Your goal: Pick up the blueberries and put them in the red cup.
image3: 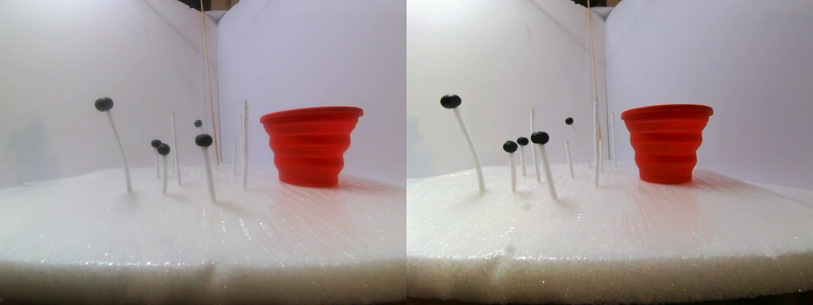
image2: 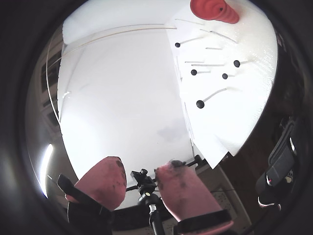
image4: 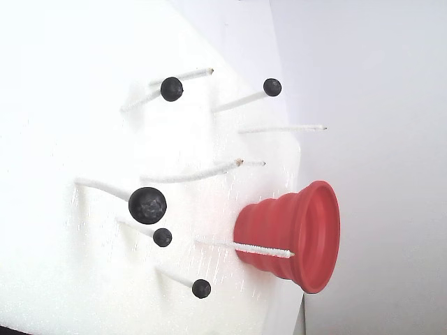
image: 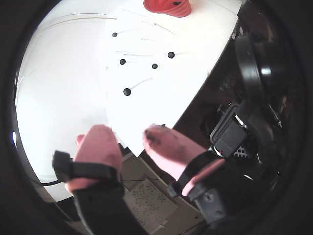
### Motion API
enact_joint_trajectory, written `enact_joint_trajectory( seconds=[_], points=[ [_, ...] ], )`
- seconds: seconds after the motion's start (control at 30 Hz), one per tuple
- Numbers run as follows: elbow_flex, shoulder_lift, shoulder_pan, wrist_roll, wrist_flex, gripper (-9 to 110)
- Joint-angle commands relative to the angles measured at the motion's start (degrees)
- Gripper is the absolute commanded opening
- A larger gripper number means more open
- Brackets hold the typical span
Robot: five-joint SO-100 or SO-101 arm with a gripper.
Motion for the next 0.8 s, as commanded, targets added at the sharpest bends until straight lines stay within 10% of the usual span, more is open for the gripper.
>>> enact_joint_trajectory(
  seconds=[0.0,0.77],
  points=[
    [-0.2,-0.4,-0.6,-0.4,0.3,11],
    [-1.9,-0.4,-3.8,-1.8,-0.1,13]
  ],
)
